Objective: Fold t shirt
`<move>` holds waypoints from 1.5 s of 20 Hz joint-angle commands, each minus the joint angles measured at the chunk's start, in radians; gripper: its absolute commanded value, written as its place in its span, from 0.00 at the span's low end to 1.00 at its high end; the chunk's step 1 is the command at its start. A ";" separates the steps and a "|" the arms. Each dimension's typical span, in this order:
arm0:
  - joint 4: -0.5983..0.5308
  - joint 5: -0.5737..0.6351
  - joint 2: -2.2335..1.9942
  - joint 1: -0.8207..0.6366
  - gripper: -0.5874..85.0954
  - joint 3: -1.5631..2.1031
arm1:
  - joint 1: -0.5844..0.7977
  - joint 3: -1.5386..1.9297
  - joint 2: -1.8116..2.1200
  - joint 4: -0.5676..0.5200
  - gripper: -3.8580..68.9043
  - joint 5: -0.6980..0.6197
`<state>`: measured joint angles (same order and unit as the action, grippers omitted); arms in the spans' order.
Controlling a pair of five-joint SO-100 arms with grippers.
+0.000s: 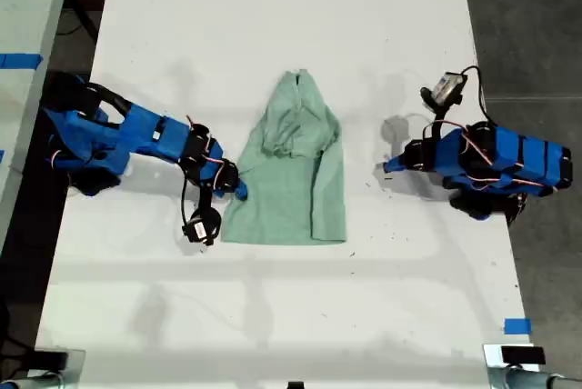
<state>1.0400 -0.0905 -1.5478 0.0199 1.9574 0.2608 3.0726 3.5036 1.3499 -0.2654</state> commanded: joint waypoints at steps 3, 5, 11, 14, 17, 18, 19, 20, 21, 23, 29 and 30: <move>-0.012 0.025 0.049 -0.029 0.00 -0.103 | -0.002 0.026 0.002 0.003 0.07 -0.009; 0.006 0.023 0.052 -0.029 0.00 -0.123 | -0.002 0.026 0.002 0.003 0.07 -0.009; 0.080 0.014 0.025 -0.046 0.00 -0.187 | 0.003 0.026 0.002 0.003 0.07 -0.012; 0.138 0.069 0.087 -0.104 0.00 -0.374 | 0.009 0.026 0.002 0.003 0.07 -0.015; 0.233 0.121 0.296 -0.161 0.00 -0.693 | 0.009 0.026 0.002 0.003 0.07 -0.018; 0.242 0.133 0.365 -0.172 0.00 -0.793 | 0.009 0.026 0.002 0.003 0.07 -0.018; 0.244 0.135 0.417 -0.178 0.00 -0.877 | 0.009 0.026 0.002 0.003 0.07 -0.020; 0.241 0.132 0.453 -0.178 0.00 -0.940 | 0.009 0.026 0.002 0.003 0.07 -0.020; 0.218 0.118 0.446 -0.173 0.00 -0.946 | 0.009 0.026 0.002 0.003 0.07 -0.021; 0.199 0.087 0.403 -0.138 0.00 -0.948 | 0.011 0.026 0.002 0.003 0.07 -0.025; 0.336 -0.014 0.213 0.038 0.00 -0.916 | 0.012 0.026 0.002 0.003 0.07 -0.028; 0.364 -0.034 0.190 0.052 0.00 -0.908 | 0.012 0.026 0.002 0.003 0.07 -0.028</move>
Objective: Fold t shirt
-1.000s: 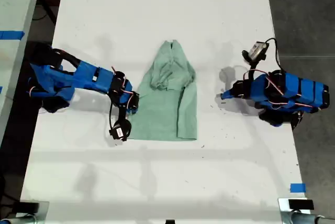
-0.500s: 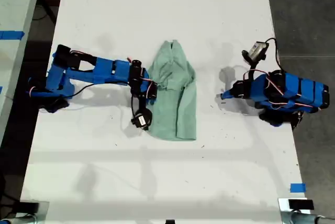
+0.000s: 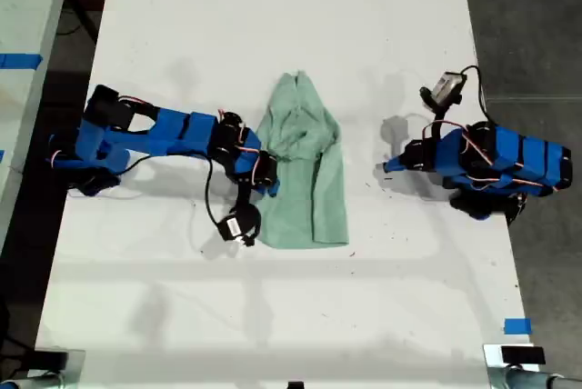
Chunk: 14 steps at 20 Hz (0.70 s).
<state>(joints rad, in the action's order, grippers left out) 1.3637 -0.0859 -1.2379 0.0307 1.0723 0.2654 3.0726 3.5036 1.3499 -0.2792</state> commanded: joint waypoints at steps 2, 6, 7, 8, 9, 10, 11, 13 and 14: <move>0.071 -0.069 -0.161 0.057 0.00 0.000 | 0.008 0.026 0.002 0.003 0.07 -0.014; 0.052 -0.078 -0.140 -0.021 0.00 0.008 | 0.012 0.026 0.002 0.003 0.07 -0.014; 0.020 -0.077 -0.120 -0.051 0.00 0.006 | 0.012 0.026 0.002 0.003 0.07 -0.014; -0.009 -0.069 -0.098 -0.078 0.00 0.000 | 0.012 0.026 0.002 0.003 0.07 -0.014; -0.029 -0.067 -0.074 -0.101 0.00 -0.012 | 0.012 0.026 0.002 0.003 0.07 -0.014; -0.051 -0.064 -0.054 -0.117 0.00 -0.025 | 0.012 0.026 0.002 0.003 0.07 -0.017; -0.071 -0.063 -0.037 -0.121 0.00 -0.040 | 0.014 0.026 0.002 0.003 0.07 -0.018; -0.109 -0.063 -0.003 -0.121 0.00 -0.064 | 0.020 0.026 0.002 0.003 0.07 -0.023; -0.129 -0.064 0.012 -0.120 0.00 -0.066 | 0.021 0.026 0.002 0.003 0.07 -0.023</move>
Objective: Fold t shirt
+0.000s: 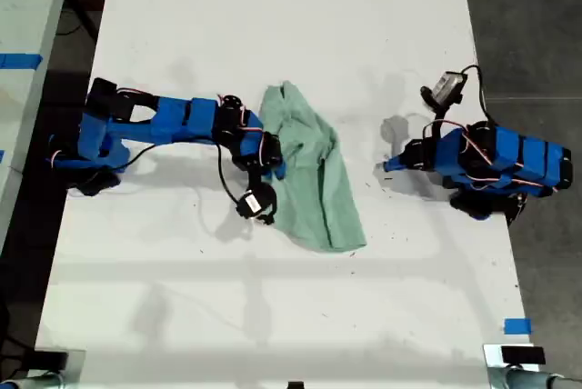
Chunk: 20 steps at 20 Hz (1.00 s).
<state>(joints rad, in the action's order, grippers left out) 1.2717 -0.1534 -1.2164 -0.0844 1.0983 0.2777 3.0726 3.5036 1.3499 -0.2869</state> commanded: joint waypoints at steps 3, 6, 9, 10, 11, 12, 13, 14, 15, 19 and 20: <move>-0.087 -0.005 0.021 0.043 0.00 -0.098 | 0.011 0.026 0.002 0.003 0.07 -0.017; -0.094 -0.031 -0.026 0.124 0.00 -0.101 | 0.014 0.026 0.002 0.003 0.07 -0.018; -0.097 -0.041 -0.072 0.169 0.00 -0.100 | 0.015 0.026 0.002 0.003 0.07 -0.018; -0.104 -0.040 -0.064 0.166 0.00 -0.100 | 0.017 0.026 0.002 0.003 0.07 -0.018; -0.117 -0.034 -0.046 0.153 0.00 -0.100 | 0.017 0.026 0.002 0.003 0.07 -0.017; -0.133 -0.023 -0.026 0.141 0.00 -0.100 | 0.017 0.026 0.002 0.003 0.07 -0.015; -0.155 -0.008 -0.006 0.127 0.00 -0.101 | 0.017 0.028 0.002 0.003 0.07 -0.015; -0.172 0.008 0.009 0.117 0.02 -0.103 | 0.017 0.028 0.002 0.003 0.07 -0.015; -0.189 0.028 0.020 0.106 0.02 -0.104 | 0.018 0.028 0.002 0.003 0.07 -0.017; -0.233 0.075 0.029 0.071 0.14 -0.106 | 0.021 0.028 0.002 0.003 0.07 -0.018; -0.252 0.098 0.032 0.061 0.17 -0.106 | 0.021 0.028 0.002 0.003 0.07 -0.018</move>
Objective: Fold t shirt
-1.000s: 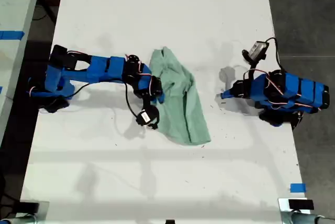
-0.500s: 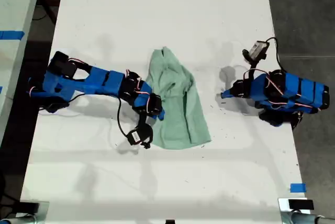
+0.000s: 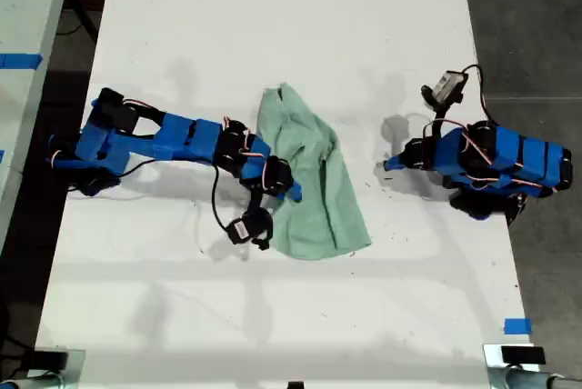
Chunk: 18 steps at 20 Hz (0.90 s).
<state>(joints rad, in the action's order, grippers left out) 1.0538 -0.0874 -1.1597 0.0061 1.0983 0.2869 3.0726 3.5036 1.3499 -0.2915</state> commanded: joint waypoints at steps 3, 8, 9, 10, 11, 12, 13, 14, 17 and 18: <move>-0.117 0.127 -0.012 -0.052 0.19 -0.109 | 0.012 0.028 0.002 0.003 0.07 -0.015; -0.256 0.314 0.044 -0.051 0.21 -0.109 | 0.015 0.028 0.002 0.003 0.07 -0.017; -0.282 0.350 0.072 -0.048 0.22 -0.109 | 0.015 0.028 0.002 0.003 0.07 -0.017; -0.290 0.342 0.117 -0.051 0.22 -0.109 | 0.015 0.028 0.002 0.003 0.07 -0.017; -0.290 0.314 0.173 -0.055 0.21 -0.109 | 0.015 0.028 0.002 0.003 0.07 -0.017; -0.290 0.285 0.227 -0.055 0.21 -0.107 | 0.015 0.028 0.002 0.003 0.07 -0.017; -0.290 0.264 0.268 -0.051 0.21 -0.107 | 0.015 0.028 0.002 0.003 0.07 -0.018; -0.288 0.245 0.291 -0.043 0.21 -0.107 | 0.015 0.028 0.002 0.003 0.07 -0.018; -0.242 0.250 0.241 -0.017 0.25 -0.106 | 0.017 0.028 0.002 0.003 0.07 -0.020; -0.199 0.245 0.198 -0.012 0.28 -0.106 | 0.017 0.028 0.000 0.003 0.07 -0.020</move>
<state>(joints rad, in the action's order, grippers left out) 0.8007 0.1718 -0.8774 -0.0337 1.0262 0.2930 3.0726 3.5036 1.3499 -0.2961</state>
